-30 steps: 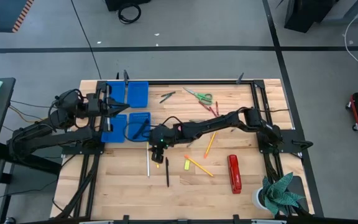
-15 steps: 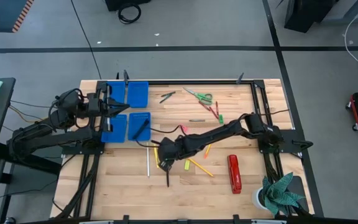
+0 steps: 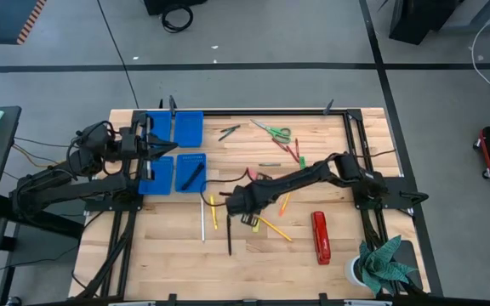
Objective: Sort crayons/erasers/pens/pencils in bins
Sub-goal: Put the pink eraser into the top right blue bin
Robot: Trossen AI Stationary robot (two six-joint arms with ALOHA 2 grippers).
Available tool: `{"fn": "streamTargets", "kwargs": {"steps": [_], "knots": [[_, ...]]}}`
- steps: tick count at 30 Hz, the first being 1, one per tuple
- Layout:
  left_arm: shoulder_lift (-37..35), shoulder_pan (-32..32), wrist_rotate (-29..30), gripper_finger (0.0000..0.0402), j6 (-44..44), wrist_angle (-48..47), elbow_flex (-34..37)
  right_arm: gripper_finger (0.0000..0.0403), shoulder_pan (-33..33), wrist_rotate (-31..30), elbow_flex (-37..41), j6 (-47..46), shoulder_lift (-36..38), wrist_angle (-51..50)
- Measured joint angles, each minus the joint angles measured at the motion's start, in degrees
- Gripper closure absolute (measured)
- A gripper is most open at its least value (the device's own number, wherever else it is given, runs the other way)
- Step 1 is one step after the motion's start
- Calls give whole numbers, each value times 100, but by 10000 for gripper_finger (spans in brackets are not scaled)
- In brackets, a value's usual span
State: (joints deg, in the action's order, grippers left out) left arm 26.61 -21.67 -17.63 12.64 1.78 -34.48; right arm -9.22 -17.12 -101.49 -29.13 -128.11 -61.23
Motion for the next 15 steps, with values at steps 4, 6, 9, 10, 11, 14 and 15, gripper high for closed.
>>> {"fn": "streamTargets", "kwargs": {"steps": [4,6,9,10,11,14,15], "knots": [[0,0,0,380,-2,0,0,270,387,-89,0,1102,0,197],[0,0,0,378,-2,2,0,280,628,-89,0,1267,0,199],[0,0,0,380,0,0,0,296,1010,-90,0,1268,0,184],[0,0,0,382,2,2,-1,301,1132,-93,0,1268,0,185],[0,0,0,383,2,0,0,306,1251,-105,0,1275,0,179],[0,0,0,387,2,-8,0,314,1541,-5,0,1274,0,184],[0,0,0,387,2,-17,-1,314,1626,130,0,1270,0,185]]}}
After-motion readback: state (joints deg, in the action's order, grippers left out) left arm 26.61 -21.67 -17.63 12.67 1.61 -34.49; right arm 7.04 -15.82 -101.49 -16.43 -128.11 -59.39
